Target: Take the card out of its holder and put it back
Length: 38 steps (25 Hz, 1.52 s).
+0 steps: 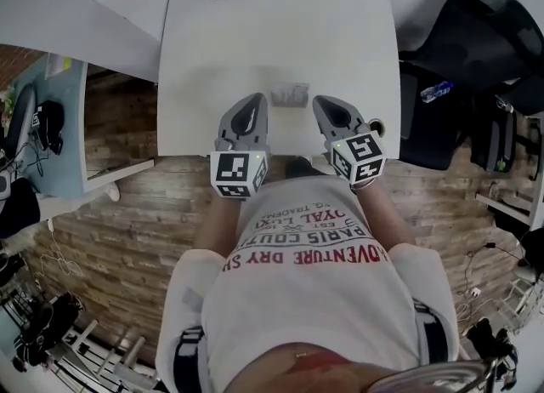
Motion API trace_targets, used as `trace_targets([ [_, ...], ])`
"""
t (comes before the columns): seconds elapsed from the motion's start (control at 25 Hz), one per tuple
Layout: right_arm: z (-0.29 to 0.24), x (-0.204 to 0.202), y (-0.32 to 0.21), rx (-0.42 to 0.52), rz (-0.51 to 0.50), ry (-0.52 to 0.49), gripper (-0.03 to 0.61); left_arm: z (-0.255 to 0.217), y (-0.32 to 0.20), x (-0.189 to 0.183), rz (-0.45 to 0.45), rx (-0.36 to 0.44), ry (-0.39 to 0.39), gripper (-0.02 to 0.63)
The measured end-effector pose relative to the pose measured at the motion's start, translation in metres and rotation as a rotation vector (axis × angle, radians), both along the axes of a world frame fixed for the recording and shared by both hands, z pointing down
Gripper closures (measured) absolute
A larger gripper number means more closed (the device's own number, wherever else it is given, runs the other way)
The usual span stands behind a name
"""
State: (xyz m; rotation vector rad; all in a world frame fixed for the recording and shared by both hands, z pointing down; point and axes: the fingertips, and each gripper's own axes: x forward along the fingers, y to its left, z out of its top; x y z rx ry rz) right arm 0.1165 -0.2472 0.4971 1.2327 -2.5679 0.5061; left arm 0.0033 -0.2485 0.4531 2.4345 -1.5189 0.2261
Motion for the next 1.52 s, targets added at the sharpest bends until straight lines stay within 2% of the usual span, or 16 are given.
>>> trace_targets([
  [0.16,0.013,0.002,-0.004,-0.051,-0.049,-0.024,0.551,0.011,-0.005,0.002,-0.020,-0.043,0.001,0.589],
  [0.32,0.031,0.000,-0.013,-0.037,-0.167,0.035,0.549,0.026,-0.015,0.005,-0.021,-0.065,0.005,0.588],
  [0.36,0.036,-0.001,-0.015,-0.026,-0.205,0.060,0.524,0.030,-0.017,0.005,-0.026,-0.074,0.008,0.589],
  [0.4,0.041,-0.002,-0.017,-0.016,-0.244,0.084,0.454,0.034,-0.018,0.005,-0.032,-0.086,0.012,0.589],
  [0.44,0.046,-0.004,-0.019,-0.009,-0.280,0.103,0.426,0.038,-0.020,0.004,-0.039,-0.098,0.015,0.589],
  [0.68,0.066,-0.016,-0.032,-0.003,-0.434,0.106,0.426,0.058,-0.030,-0.002,-0.079,-0.142,0.014,0.589],
  [1.08,0.093,-0.036,-0.035,-0.065,-0.717,0.055,0.428,0.087,-0.030,-0.005,-0.118,-0.198,-0.007,0.589],
  [1.32,0.100,-0.045,-0.029,-0.069,-0.828,0.047,0.526,0.096,-0.023,-0.009,-0.122,-0.209,-0.017,0.589],
  [1.52,0.100,-0.046,-0.029,-0.081,-0.880,0.030,0.539,0.101,-0.016,-0.011,-0.143,-0.234,-0.034,0.589],
])
